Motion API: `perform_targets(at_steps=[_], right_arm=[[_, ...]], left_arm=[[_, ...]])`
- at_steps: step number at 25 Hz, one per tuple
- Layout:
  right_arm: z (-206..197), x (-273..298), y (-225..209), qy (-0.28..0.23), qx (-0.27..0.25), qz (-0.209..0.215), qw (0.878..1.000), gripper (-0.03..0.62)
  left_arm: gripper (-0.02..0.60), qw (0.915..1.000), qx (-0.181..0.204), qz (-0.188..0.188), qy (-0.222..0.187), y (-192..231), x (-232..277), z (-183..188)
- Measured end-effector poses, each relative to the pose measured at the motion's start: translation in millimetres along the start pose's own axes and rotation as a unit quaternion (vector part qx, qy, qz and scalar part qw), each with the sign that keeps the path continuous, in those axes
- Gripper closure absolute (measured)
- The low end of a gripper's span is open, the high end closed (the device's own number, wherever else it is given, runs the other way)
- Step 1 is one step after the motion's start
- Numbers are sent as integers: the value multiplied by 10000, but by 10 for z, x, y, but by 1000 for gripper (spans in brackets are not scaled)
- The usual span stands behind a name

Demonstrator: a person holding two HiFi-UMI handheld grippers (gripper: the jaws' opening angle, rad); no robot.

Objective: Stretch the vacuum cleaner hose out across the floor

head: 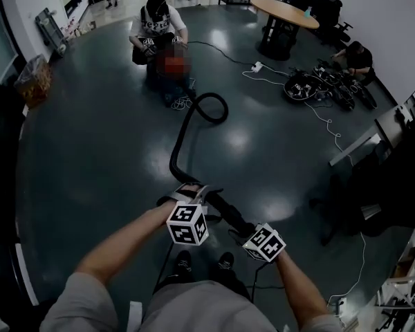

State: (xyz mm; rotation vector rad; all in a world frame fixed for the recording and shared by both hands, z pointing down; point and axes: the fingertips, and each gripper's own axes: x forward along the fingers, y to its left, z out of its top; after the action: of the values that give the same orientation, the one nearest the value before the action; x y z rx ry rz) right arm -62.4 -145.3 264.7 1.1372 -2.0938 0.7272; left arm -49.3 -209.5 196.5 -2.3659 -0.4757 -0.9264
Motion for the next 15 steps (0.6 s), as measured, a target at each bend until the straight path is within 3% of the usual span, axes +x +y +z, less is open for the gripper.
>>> perform_targets(at_steps=[2,5,10,15], right_arm=[[69,-5,-3,-260,467,-312,9981,511],[249,-68,-17,-650,924,-824,9902,510],[554,-399,-225,-1333,1496,-1674,9653,511],[802,-876,-411,-2218,2320,-2331,9179,511]], left_arm=[[215,9977,-396,544,-95,239,-268,-232],[215,9926,-1029,634,-151,320,-558,-568],[215,9882,-1522,77,-133,-135,-501,-832],[215,9862,-1553,-562,-110,-644,-280,-801]])
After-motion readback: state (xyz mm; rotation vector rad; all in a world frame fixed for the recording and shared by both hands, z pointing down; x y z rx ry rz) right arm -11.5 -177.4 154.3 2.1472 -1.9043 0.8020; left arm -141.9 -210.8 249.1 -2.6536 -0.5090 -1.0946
